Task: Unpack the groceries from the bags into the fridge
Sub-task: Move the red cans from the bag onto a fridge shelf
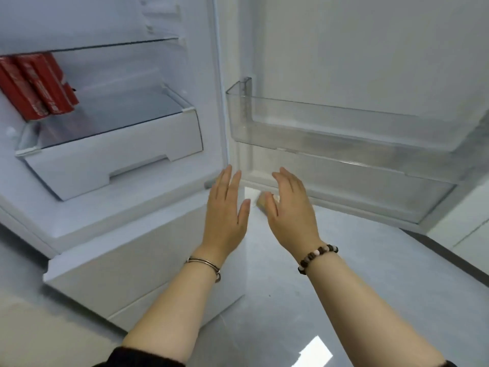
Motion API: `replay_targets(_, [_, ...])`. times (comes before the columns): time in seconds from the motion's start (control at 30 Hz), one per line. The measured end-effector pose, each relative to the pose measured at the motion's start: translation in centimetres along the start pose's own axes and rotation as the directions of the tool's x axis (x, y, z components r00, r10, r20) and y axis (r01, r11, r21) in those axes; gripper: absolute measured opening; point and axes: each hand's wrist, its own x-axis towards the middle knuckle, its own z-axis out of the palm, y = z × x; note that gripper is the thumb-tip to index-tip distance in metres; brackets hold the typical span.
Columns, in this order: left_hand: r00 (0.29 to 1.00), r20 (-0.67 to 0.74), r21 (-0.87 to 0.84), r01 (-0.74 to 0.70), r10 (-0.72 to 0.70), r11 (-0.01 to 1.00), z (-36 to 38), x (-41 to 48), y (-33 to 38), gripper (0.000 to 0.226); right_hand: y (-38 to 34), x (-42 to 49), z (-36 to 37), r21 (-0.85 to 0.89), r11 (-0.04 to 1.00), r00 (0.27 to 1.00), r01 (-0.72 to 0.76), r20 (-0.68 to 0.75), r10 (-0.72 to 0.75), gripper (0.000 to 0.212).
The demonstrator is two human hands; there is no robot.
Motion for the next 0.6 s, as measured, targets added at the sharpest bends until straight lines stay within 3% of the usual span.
replay_targets(0.17, [0.981,0.116,-0.124,-0.141,0.155,0.982,5.4,-3.7,10.5,0.055,6.3,-8.4,-8.1,-0.111,0.98,0.982,-0.165,-0.11,0.153,0.051])
replay_targets(0.3, [0.934,0.196,-0.229,-0.253,0.299,0.94,10.7,-6.2,20.2,0.057,11.6,-15.6,-15.6,-0.157,0.927,0.922,-0.339,-0.253,0.294,0.057])
replay_targets(0.47, [0.83,0.33,-0.333,-0.343,0.449,0.878,16.4,-9.2,32.8,0.065,17.6,-24.1,-25.2,-0.22,0.806,0.792,-0.55,-0.444,0.42,0.047])
replay_targets(0.6, [0.705,0.368,-0.441,-0.44,0.605,0.782,20.3,-11.3,42.5,0.066,21.2,-30.5,-32.6,-0.198,0.671,0.631,-0.715,-0.596,0.497,0.048])
